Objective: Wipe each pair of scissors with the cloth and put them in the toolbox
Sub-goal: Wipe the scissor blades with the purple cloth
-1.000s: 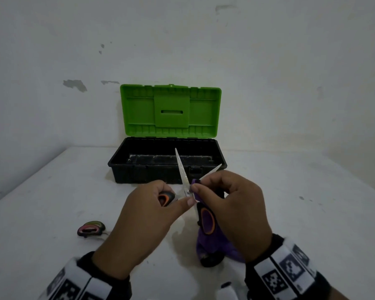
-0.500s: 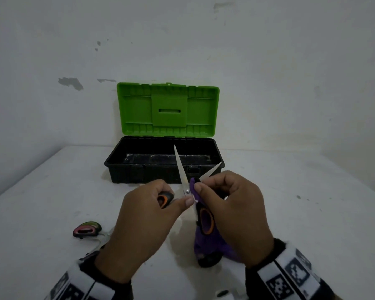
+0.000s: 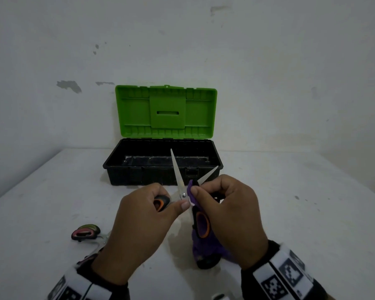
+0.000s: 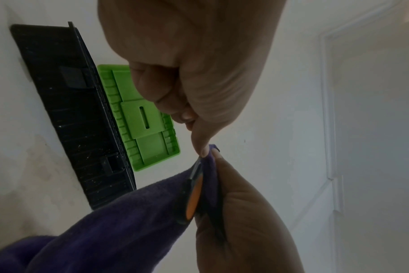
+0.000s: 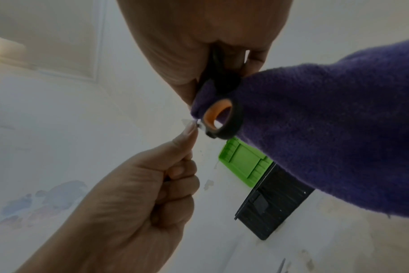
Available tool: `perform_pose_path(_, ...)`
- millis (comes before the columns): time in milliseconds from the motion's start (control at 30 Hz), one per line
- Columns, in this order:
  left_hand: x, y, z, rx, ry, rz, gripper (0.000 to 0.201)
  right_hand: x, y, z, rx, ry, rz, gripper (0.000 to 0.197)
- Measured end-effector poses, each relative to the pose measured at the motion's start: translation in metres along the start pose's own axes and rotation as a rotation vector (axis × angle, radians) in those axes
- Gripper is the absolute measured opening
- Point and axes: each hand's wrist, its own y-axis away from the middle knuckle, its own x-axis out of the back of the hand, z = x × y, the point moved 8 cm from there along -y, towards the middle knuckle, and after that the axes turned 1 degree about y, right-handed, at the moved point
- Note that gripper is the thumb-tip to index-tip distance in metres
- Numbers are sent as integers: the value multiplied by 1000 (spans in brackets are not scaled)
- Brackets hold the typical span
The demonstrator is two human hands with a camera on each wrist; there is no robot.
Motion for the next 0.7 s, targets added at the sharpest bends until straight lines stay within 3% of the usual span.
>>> perform_pose_path(133,-2,0,0,7,7,-13,36,9,-6,6,-19,-2,71,14)
perform_pose_path(267,1,-1,0,-6,28,-5,40,2,-3,0,-9,-14,17,12)
perform_pose_path(400,1,0,-1,-8,20,-8,35,12,-10,10,-48,-42,104,15)
perform_pose_path(533,3,-1,-2,-16,15,-6,36,2,-4,3,-33,-27,14,11)
perform_pose_path(700,1,0,0,-13,25,-6,34,12,-11,11,-66,-58,95,14)
